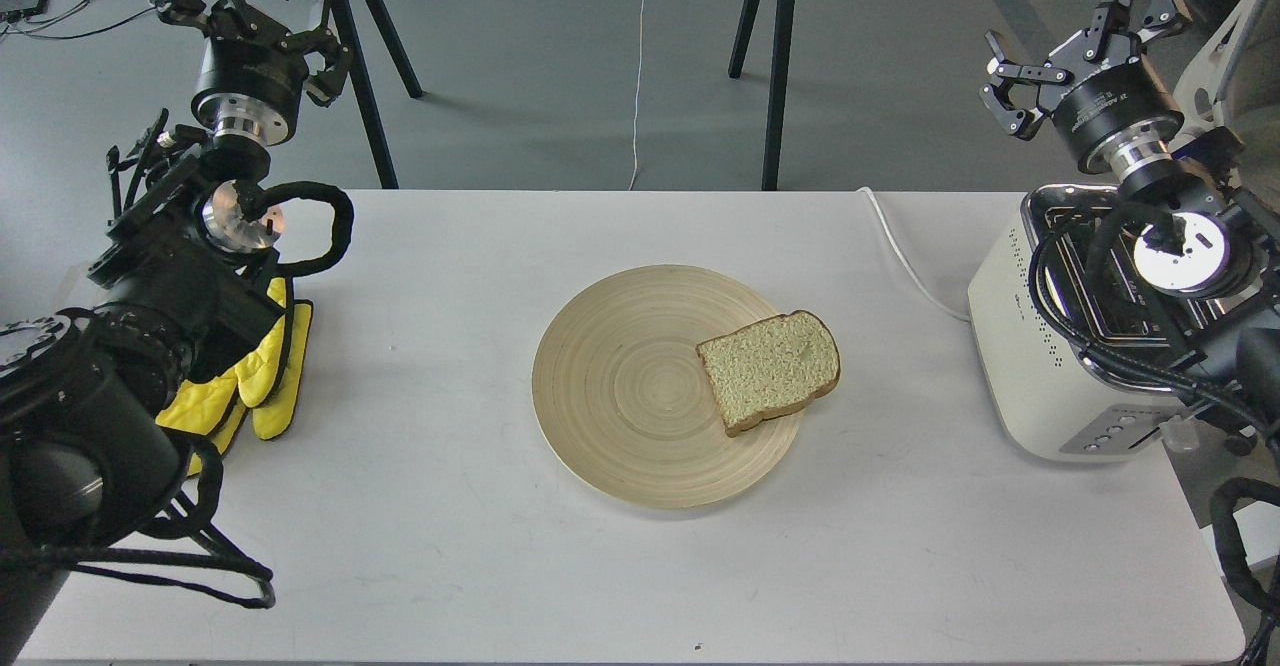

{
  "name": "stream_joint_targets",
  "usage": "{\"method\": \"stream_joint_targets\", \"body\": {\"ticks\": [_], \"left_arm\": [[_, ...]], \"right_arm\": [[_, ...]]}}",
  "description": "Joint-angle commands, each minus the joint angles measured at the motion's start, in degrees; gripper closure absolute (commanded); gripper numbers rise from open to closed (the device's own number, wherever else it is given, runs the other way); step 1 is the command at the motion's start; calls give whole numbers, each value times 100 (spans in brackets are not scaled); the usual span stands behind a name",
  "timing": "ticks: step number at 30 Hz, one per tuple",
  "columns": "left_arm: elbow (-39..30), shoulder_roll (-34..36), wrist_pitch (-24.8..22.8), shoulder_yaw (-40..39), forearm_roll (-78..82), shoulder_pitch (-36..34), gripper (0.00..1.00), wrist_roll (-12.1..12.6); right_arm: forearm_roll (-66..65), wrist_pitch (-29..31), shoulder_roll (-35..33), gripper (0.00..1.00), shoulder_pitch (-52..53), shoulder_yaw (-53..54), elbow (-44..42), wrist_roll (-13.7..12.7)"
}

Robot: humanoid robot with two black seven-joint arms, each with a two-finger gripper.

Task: Put bread in toaster with right arm
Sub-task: 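Move the right gripper down from the toaster toward the bread slice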

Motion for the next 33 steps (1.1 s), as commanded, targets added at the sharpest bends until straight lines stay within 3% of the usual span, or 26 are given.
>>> {"method": "stream_joint_targets", "body": {"ticks": [1, 9, 13, 19, 24, 33], "left_arm": [[0, 0, 0, 1, 1, -1, 0, -1], [0, 8, 0, 1, 1, -1, 0, -1], [0, 0, 0, 1, 1, -1, 0, -1], [0, 8, 0, 28, 1, -1, 0, 8], [0, 0, 0, 36, 1, -1, 0, 8], [0, 8, 0, 54, 10, -1, 0, 8]], "right_arm": [[35, -11, 5, 0, 1, -68, 8, -14], [-140, -124, -345, 1, 36, -1016, 586, 48], [-964, -984, -1084, 1, -52, -1412, 1903, 57], [-2652, -2057, -1498, 1, -710, -1676, 3303, 57], [-4059, -2839, -1402, 2, -1273, -2211, 3445, 48], [-4228, -3614, -1130, 7, -1423, -3556, 3165, 30]]}}
